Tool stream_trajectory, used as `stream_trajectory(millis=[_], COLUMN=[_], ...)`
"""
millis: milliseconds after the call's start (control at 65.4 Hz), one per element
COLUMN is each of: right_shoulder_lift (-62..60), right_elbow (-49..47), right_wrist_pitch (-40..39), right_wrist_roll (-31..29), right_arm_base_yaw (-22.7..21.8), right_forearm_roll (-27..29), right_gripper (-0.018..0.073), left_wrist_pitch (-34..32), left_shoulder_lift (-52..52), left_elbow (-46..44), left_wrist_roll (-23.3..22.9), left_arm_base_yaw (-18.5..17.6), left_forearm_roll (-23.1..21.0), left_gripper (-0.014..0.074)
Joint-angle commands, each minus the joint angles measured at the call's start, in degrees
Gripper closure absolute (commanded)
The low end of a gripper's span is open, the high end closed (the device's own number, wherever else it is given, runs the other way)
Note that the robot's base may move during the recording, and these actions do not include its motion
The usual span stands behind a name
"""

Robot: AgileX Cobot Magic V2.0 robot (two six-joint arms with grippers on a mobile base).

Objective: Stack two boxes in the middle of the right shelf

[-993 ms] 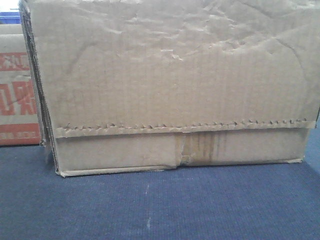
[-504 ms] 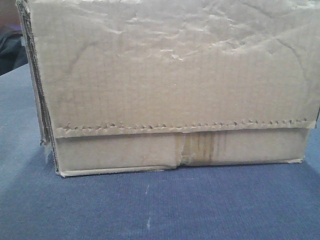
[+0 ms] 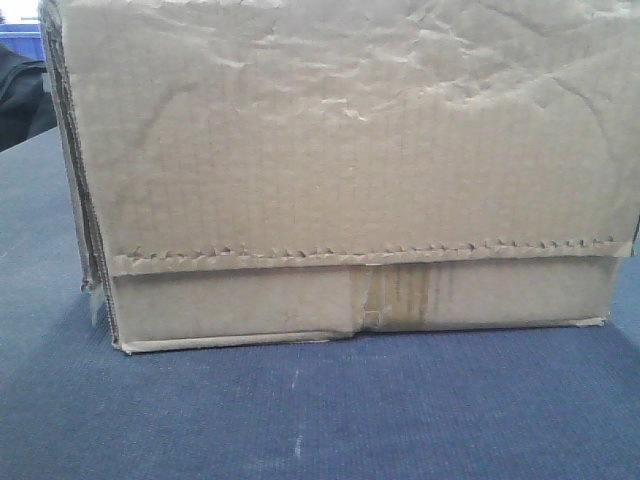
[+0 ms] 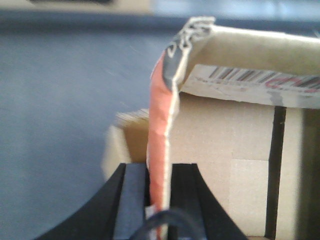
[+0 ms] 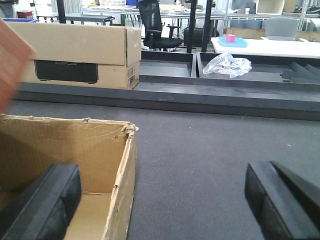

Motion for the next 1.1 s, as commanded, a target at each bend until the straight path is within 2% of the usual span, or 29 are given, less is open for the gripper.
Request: stream_trajectory(millis=[0, 107, 229, 413, 627, 734, 810, 841, 963, 1009, 1085], right_shoulder_lift=[0.2, 0.2, 0.2, 0.2, 0.2, 0.2, 0.2, 0.2, 0.2, 0.2, 0.2], right_elbow=[-0.3, -0.3, -0.3, -0.3, -0.3, -0.3, -0.3, -0.3, -0.3, -0.3, -0.3], right_wrist_pitch=[-0.7, -0.7, -0.6, -0.4, -0.2, -0.2, -0.2, -0.3, -0.1, -0.1, 0.0], right_wrist_roll=[-0.1, -0.1, -0.1, -0.1, -0.1, -0.1, -0.1, -0.1, -0.1, -0.1, -0.1], right_arm_base_yaw=[0.1, 0.1, 0.1, 0.1, 0.1, 0.1, 0.1, 0.2, 0.2, 0.2, 0.2], right_forearm_roll=[0.3, 1.0, 1.2, 1.2, 1.2, 1.2, 1.2, 1.2, 1.2, 1.2, 1.2], right_gripper=[-0.001, -0.001, -0.001, -0.001, -0.001, -0.001, -0.001, -0.001, -0.001, -0.001, -0.001], left_wrist_pitch=[-1.4, -1.4, -1.4, -0.3, -0.3, -0.3, -0.3, -0.3, -0.6, -1.2, -2.5], left_shoulder_lift=[2.9, 7.3, 11.5, 16.5, 17.2, 17.2, 17.1, 16.8, 15.0, 14.1, 11.9], left_elbow=[-0.5, -0.5, -0.5, -0.5, -0.5, -0.5, -0.5, -0.5, -0.5, -0.5, -0.5], left_wrist_roll=[-2.5, -4.7, -6.6, -7.0, -7.1, -7.1, -7.1, -7.1, -7.1, -7.1, -7.1], left_arm_base_yaw=[-2.9, -4.8, -5.4, -5.4, -5.4, -5.4, -5.4, -5.4, -5.5, -5.5, -5.5], left_forearm_roll=[0.4, 1.0, 1.1, 1.1, 0.5, 0.4, -0.2, -0.6, -1.3, -1.7, -1.7], left_gripper=[0.0708, 0.0708, 0.0708, 0.0708, 0.0686, 0.0551, 0.0386, 0.0285, 0.0029, -0.002, -0.0006])
